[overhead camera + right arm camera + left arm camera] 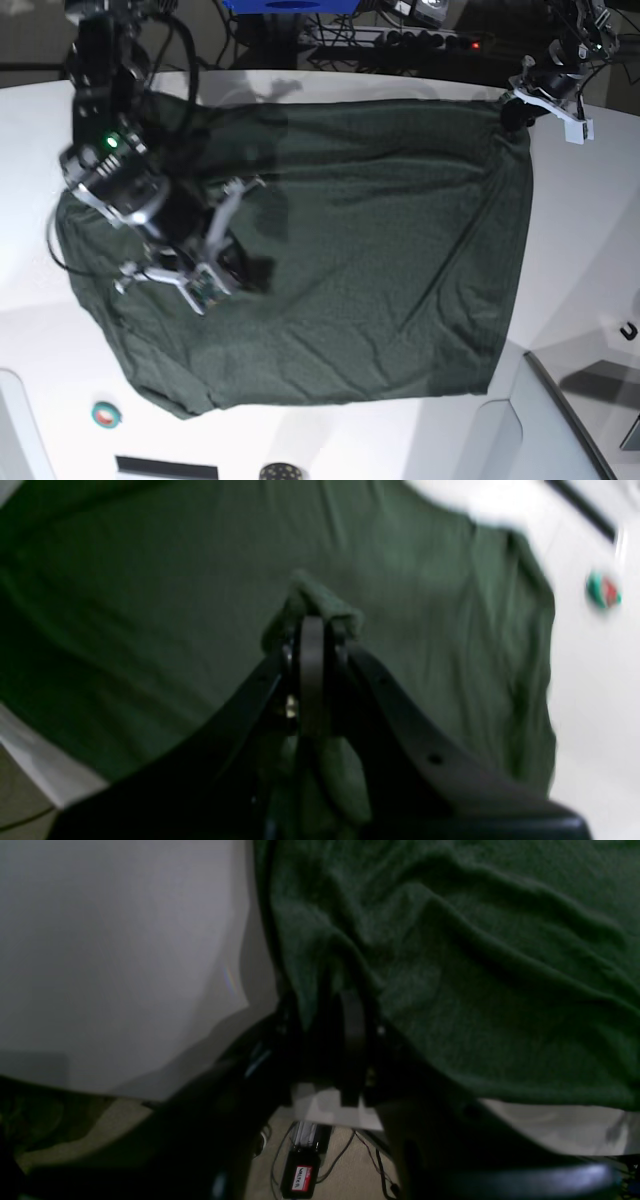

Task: Layout the t-shirt on the table in an organized manner, then fold the t-shirt properly
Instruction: 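Move the right gripper over the shirt middle and grasp the fabric, then drag the pinched fabric with the right gripper toward the shirt edge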

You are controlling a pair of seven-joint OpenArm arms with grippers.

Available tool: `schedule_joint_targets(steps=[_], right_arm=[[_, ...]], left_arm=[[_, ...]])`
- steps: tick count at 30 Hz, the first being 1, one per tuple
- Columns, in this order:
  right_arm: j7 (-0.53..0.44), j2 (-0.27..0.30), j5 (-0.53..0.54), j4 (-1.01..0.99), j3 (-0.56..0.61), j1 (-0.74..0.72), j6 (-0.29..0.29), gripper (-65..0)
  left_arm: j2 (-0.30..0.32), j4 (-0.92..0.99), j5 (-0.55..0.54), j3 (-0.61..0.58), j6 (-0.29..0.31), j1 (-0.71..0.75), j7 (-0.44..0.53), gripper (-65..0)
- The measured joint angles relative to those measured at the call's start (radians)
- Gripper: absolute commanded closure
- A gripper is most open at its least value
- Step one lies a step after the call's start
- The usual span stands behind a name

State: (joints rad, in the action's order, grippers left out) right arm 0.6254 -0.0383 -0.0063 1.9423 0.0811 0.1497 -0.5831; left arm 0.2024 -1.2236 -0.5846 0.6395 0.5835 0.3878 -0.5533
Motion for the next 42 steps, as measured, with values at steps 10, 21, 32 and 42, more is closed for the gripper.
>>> schedule_joint_targets(steps=[10,21,32,42], right_arm=[[-0.001,-0.033,-0.002,-0.182,0.130,-0.158,0.002,0.0],[-0.001,-0.084,0.105,-0.336,0.141,-0.270,0.002,0.0],[-0.159,-0.082,0.113,-0.441,0.135,-0.354,0.104,0.0],[-0.220,-0.086,0.115,-0.569,0.142,-0.382,0.108,-10.4]], left_arm=[[0.000,0.000,0.000,-0.002,0.000,0.003,0.003,-13.7],[0.000,0.000,-0.001,-0.002,0.000,0.006,0.003,-13.7],[0.001,0.000,0.002,-0.002,0.000,0.006,0.003,-13.7],[-0.005,-0.022,0.106,0.001,0.011,0.001,0.018,-13.7]])
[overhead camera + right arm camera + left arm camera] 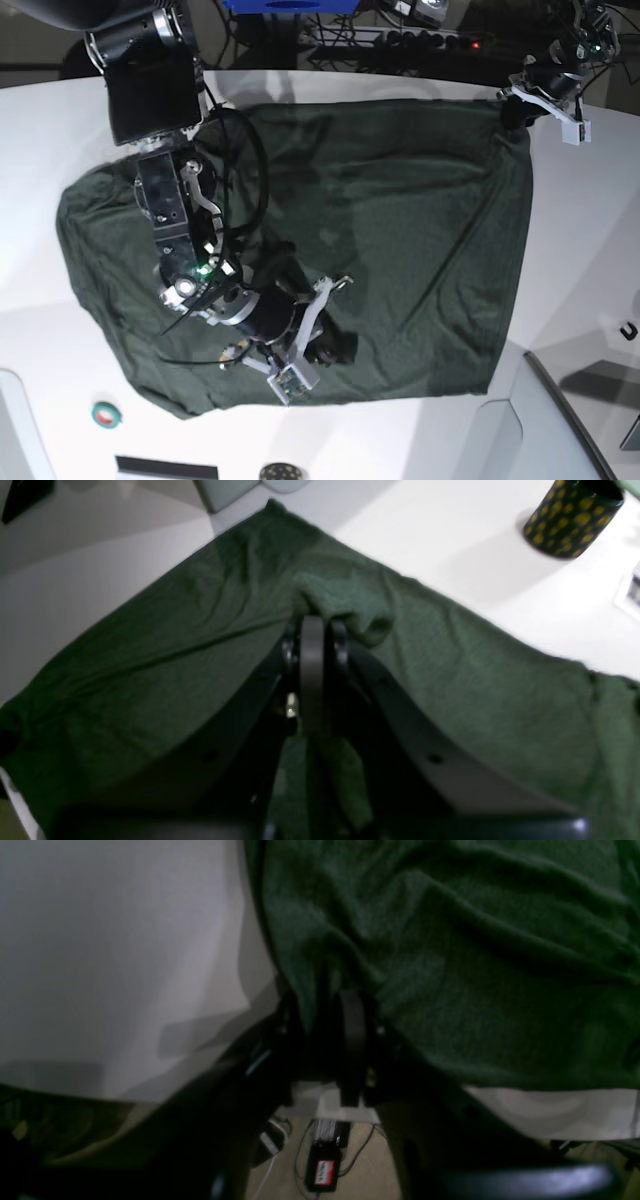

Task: Layout the t-shirt on the table in an organized manner, then fold the t-shirt properly
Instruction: 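Drag the pinched fabric with the right gripper toward the shirt edge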

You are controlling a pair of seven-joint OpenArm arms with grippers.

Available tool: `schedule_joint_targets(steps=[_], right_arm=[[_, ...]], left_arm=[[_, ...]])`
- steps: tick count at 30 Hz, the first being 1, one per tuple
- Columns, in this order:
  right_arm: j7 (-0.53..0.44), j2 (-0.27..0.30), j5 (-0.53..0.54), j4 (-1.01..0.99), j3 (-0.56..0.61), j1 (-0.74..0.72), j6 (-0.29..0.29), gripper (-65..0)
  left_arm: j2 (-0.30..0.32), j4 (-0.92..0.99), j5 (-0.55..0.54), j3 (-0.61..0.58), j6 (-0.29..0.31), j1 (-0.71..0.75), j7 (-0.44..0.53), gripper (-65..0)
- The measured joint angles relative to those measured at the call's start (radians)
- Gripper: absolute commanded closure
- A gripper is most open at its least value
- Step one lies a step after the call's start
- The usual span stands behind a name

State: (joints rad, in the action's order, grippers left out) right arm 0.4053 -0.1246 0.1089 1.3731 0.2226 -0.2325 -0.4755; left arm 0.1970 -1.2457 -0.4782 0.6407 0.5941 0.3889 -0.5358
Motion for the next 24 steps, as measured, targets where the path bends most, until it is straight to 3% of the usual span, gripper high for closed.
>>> schedule_joint_targets(steps=[4,5,8,12,15,18,21,24], right_arm=[[0.006,-0.006,0.083,-0.054,0.000,0.001,0.007,-38.4],[0.005,-0.006,0.093,-0.050,0.002,0.002,0.007,-41.0],[0.005,0.003,0.091,0.033,-0.003,0.029,0.007,-37.7],[0.019,0.111,0.101,0.188,-0.026,0.100,0.027,-38.1],[0.079,0.135,0.098,0.254,-0.217,0.204,0.185,-46.5],[0.087,0.133,0.100,0.272,-0.460,0.316,0.256,-50.0],[0.082,0.103,0.204,0.249,-0.663,0.377,0.267,-50.0],[0.086,0.111,0.274,0.147,-0.751,0.394,0.244,-50.0]], left_arm=[[-0.012,-0.019,0.007,0.000,-0.011,0.005,-0.003,-13.7],[-0.012,-0.020,0.007,0.000,-0.010,0.004,-0.004,-13.7],[-0.012,-0.020,0.010,0.000,-0.010,0.002,-0.007,-13.7],[-0.012,-0.020,0.011,0.000,-0.010,0.002,-0.007,-13.7],[-0.013,-0.020,0.011,0.001,-0.010,0.003,-0.007,-13.7],[-0.011,-0.020,0.011,0.001,-0.011,0.003,-0.008,-13.7],[-0.011,-0.020,0.011,0.001,-0.011,0.005,-0.007,-13.7],[-0.010,-0.020,0.011,0.001,-0.010,0.004,-0.007,-13.7]])
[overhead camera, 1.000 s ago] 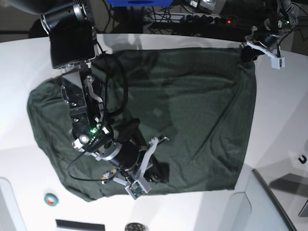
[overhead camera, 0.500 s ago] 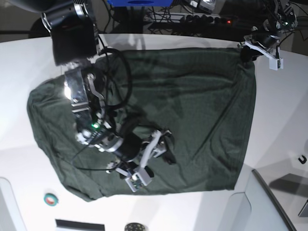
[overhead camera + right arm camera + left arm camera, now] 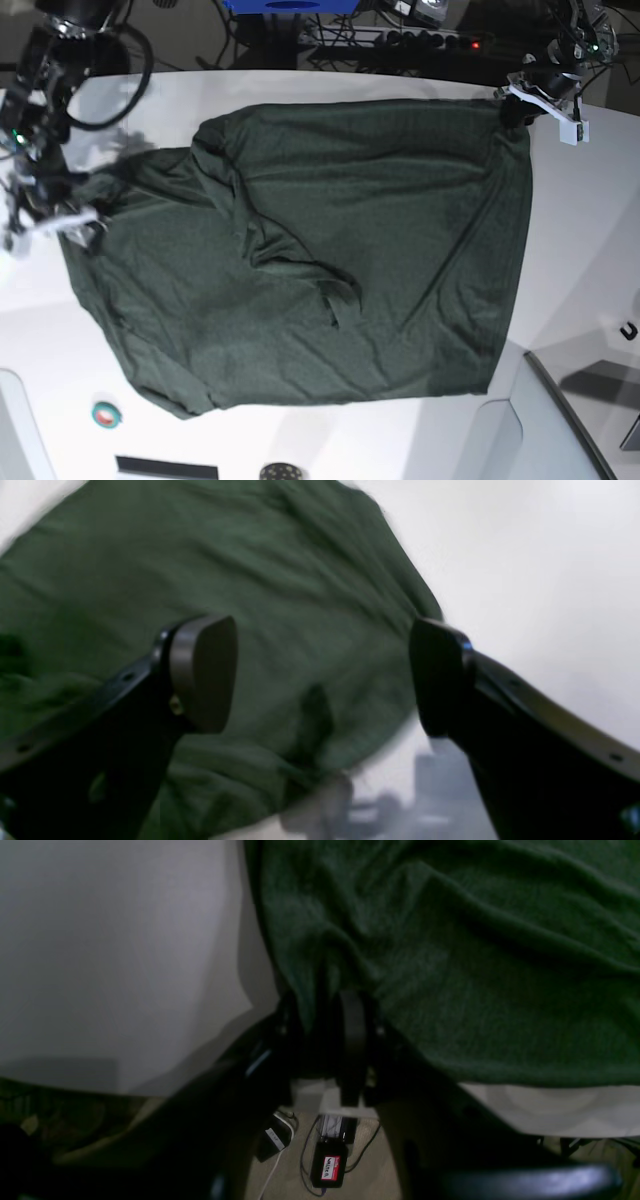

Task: Layout the t-shirt on the table in an organized manner, then fold the t-shirt properly
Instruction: 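Drag the pinched fabric with the right gripper toward the shirt edge, then reach the right gripper back to the shirt middle and pinch fabric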

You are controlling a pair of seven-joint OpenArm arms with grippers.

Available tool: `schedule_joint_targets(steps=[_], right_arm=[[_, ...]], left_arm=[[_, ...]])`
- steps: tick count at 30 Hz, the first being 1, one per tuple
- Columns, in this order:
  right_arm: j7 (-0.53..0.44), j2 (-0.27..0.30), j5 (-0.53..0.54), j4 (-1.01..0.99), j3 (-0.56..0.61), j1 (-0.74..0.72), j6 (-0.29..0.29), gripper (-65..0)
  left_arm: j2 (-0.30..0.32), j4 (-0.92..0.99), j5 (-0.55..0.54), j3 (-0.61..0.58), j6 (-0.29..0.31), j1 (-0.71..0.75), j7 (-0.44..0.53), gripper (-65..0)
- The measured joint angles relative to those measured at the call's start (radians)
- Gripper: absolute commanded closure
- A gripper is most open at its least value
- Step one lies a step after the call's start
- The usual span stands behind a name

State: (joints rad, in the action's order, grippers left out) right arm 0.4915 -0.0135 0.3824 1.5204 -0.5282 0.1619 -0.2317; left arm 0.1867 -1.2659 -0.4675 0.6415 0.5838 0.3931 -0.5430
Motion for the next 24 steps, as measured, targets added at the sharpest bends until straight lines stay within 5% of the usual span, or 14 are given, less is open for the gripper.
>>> schedule_joint_targets(steps=[4,14,18,21,24], right_arm=[[0.004,0.038,0.077,-0.166,-0.064,-0.013,-0.072,-48.5],[-0.009,0.107,0.102,-0.345,-0.083,-0.068,-0.087,-34.2],[-0.027,0.109,0.104,-0.389,-0.082,-0.080,-0.087,-20.1],[-0.022,0.110,0.109,-0.423,-0.082,-0.102,-0.088,0.0],[-0.016,0.127,0.112,-0.426,-0.080,-0.094,-0.091,-1.5]], left_arm=[[-0.001,0.000,0.000,0.000,0.000,-0.002,0.000,-13.7],[0.002,0.000,0.003,0.000,0.000,-0.003,-0.003,-13.7],[0.002,0.000,0.003,0.000,0.000,-0.003,-0.003,-13.7],[0.002,0.000,0.004,0.000,0.000,-0.003,-0.003,-13.7],[0.013,0.000,0.004,0.000,0.000,-0.002,-0.007,-13.7]])
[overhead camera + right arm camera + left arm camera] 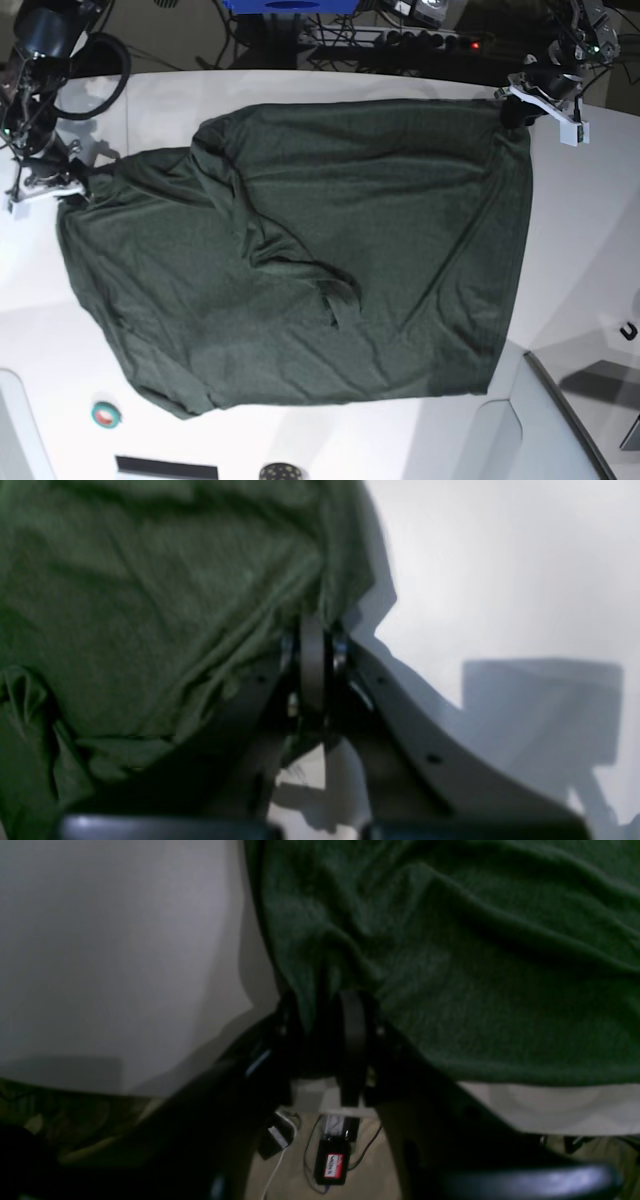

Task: Layout the t-shirt on the table in an organized manner, then fold the t-shirt properly
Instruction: 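Reach the right gripper back to the shirt middle and pinch fabric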

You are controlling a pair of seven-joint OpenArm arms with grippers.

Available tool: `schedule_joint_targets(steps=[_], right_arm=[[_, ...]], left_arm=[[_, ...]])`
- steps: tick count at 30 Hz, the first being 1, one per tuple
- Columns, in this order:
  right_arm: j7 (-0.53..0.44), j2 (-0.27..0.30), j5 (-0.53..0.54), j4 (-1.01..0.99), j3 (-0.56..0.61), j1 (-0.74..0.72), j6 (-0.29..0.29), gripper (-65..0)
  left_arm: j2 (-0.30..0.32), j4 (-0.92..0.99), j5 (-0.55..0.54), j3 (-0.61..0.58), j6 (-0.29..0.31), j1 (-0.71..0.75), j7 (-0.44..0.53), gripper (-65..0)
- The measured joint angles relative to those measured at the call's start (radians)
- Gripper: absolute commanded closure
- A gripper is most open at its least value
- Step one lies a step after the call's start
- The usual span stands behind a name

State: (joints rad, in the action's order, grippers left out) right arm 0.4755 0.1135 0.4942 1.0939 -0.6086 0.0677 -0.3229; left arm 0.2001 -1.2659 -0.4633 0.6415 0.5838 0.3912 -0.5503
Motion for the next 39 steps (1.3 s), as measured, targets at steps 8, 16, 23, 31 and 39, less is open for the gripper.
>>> schedule_joint_targets(steps=[8,16,23,31,39], right_arm=[[0.016,0.042,-0.010,0.058,0.000,0.048,0.001,-0.8],[0.174,0.039,-0.019,0.163,0.006,0.069,0.001,-26.0],[0.237,0.055,-0.035,0.576,0.169,0.169,0.012,-35.3],[0.225,0.116,-0.007,0.314,0.819,-0.217,-0.006,-35.0],[0.148,-0.063,-0.017,-0.104,1.064,-0.482,0.000,-35.1]], left_arm=[[0.018,0.001,0.007,0.000,0.000,0.003,-0.008,-13.7],[0.018,0.001,0.008,0.000,-0.001,0.000,-0.009,-13.7],[0.019,0.001,0.011,0.000,-0.004,-0.003,-0.011,-13.7],[0.016,0.001,0.010,-0.001,-0.004,-0.004,-0.008,-13.7],[0.014,0.001,0.010,-0.001,-0.004,-0.003,-0.007,-13.7]])
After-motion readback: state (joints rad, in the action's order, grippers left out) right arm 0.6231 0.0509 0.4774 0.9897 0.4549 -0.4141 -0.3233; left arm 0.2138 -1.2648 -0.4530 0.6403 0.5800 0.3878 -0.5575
